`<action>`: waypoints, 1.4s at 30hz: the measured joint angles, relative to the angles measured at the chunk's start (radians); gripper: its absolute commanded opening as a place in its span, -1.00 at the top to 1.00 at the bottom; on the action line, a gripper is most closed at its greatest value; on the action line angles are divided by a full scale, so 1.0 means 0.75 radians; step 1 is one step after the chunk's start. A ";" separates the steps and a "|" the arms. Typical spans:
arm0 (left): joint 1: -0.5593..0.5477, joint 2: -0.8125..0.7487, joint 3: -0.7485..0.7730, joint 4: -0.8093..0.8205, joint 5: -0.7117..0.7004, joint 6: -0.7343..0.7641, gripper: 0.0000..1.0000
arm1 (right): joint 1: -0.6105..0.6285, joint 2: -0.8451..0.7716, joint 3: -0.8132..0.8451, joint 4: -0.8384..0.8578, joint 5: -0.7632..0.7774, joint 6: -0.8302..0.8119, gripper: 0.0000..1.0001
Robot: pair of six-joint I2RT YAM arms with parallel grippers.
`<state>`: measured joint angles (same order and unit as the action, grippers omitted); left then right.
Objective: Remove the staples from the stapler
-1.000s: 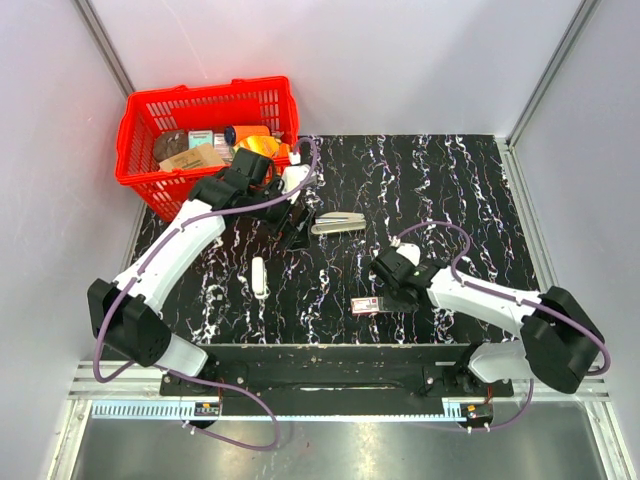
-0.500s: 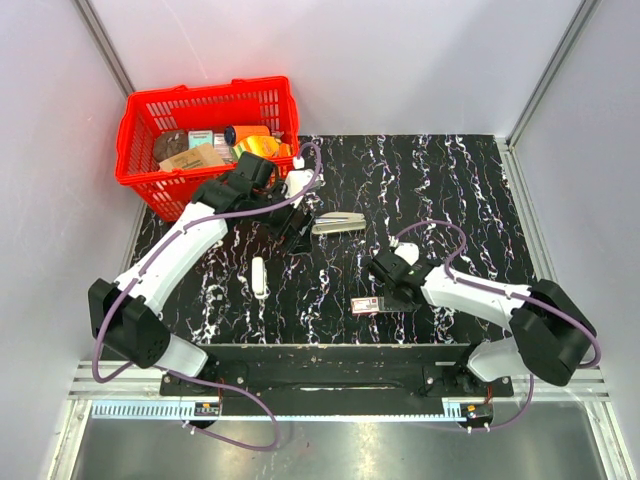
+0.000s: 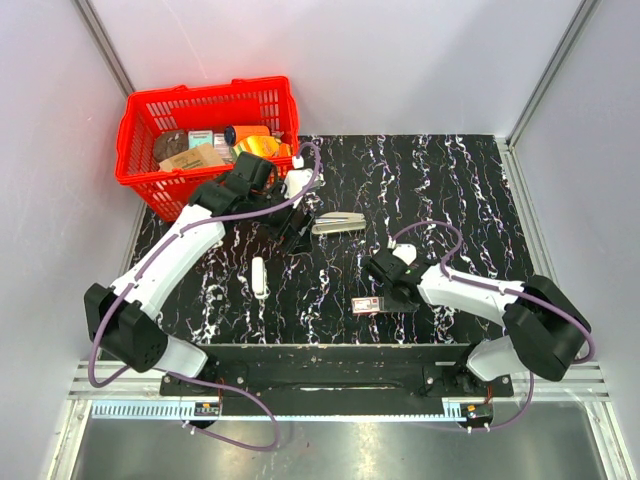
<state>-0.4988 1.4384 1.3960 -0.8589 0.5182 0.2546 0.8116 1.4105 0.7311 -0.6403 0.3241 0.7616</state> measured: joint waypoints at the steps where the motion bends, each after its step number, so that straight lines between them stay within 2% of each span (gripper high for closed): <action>1: 0.000 -0.002 0.000 0.000 0.000 0.000 -0.97 | 0.000 0.002 0.001 0.000 0.000 -0.002 0.35; 9: -0.010 -0.007 0.000 0.000 -0.001 0.000 -0.95 | 0.000 -0.005 0.020 -0.018 -0.007 -0.008 0.34; 17: -0.060 -0.007 -0.021 0.022 -0.025 0.038 -0.75 | -0.014 -0.193 0.091 -0.084 -0.018 -0.004 0.50; 20: -0.115 0.005 -0.071 0.056 -0.065 0.075 -0.73 | -0.103 -0.240 0.097 -0.079 -0.035 0.005 0.60; 27: -0.257 0.124 -0.187 0.127 -0.208 0.173 -0.74 | -0.351 -0.241 -0.073 0.012 -0.136 0.065 0.60; 42: -0.340 0.305 -0.226 0.249 -0.340 0.305 -0.75 | -0.446 -0.220 -0.176 0.167 -0.315 0.088 0.63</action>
<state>-0.7540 1.6669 1.2266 -0.6724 0.2634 0.4831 0.4770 1.2457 0.5991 -0.5148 0.0875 0.8276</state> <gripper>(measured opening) 0.875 0.196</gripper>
